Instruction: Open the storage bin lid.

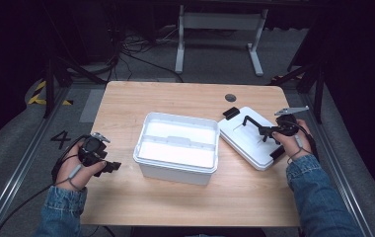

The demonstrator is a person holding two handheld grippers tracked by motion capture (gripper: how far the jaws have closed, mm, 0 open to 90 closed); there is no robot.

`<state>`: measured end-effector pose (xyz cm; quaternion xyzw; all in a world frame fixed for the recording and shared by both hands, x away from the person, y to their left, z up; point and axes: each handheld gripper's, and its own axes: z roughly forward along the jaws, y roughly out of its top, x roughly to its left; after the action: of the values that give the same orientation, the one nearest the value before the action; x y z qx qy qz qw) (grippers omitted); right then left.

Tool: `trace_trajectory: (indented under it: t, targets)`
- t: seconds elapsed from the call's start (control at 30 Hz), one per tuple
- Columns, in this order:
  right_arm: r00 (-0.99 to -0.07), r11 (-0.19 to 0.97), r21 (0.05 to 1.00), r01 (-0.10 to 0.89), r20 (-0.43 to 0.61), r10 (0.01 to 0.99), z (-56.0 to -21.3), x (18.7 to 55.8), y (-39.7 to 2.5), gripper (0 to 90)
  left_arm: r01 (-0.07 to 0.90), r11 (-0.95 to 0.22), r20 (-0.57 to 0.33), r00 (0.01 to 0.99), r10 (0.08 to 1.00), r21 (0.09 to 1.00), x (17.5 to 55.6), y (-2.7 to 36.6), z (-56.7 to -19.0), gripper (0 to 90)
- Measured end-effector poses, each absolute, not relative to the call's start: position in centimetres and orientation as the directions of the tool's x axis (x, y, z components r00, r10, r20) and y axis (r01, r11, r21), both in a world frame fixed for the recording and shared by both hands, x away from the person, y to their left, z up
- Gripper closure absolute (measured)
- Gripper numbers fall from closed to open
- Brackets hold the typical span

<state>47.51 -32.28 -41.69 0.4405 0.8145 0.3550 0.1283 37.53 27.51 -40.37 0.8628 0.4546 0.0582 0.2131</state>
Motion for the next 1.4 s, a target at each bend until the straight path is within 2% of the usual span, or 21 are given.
trace_trajectory:
  t: [0.5, 0.6, 0.67, 0.9, 1.17, 1.4]
  targets:
    - [-0.561, 0.348, 0.669, 0.657, 0.125, 0.819, -42.9, 47.4, -32.5, 82.3, 0.76, -0.496, -0.095, 0.581, 0.809, 0.42, 37.5, 27.5, -40.4, 29.5]
    - [-0.551, 0.336, 0.675, 0.657, 0.127, 0.825, -42.9, 47.4, -32.6, 76.3, 0.76, -0.496, -0.098, 0.581, 0.808, 0.42, 37.5, 27.5, -40.4, 29.5]
    - [-0.541, 0.335, 0.683, 0.649, 0.105, 0.835, -42.8, 47.4, -32.7, 67.9, 0.76, -0.497, -0.096, 0.582, 0.808, 0.42, 37.5, 27.5, -40.4, 29.5]
    - [-0.526, 0.307, 0.721, 0.622, 0.094, 0.845, -42.3, 47.1, -32.9, 52.4, 0.756, -0.503, -0.095, 0.588, 0.804, 0.418, 37.6, 27.3, -40.4, 29.5]
    - [-0.532, 0.303, 0.752, 0.586, 0.074, 0.844, -40.7, 46.4, -32.7, 50.2, 0.758, -0.501, -0.095, 0.585, 0.806, 0.417, 37.6, 27.3, -40.4, 29.5]
    - [-0.573, 0.313, 0.778, 0.544, 0.072, 0.816, -38.7, 44.8, -31.7, 50.0, 0.761, -0.497, -0.097, 0.582, 0.808, 0.417, 37.5, 27.4, -40.4, 29.5]
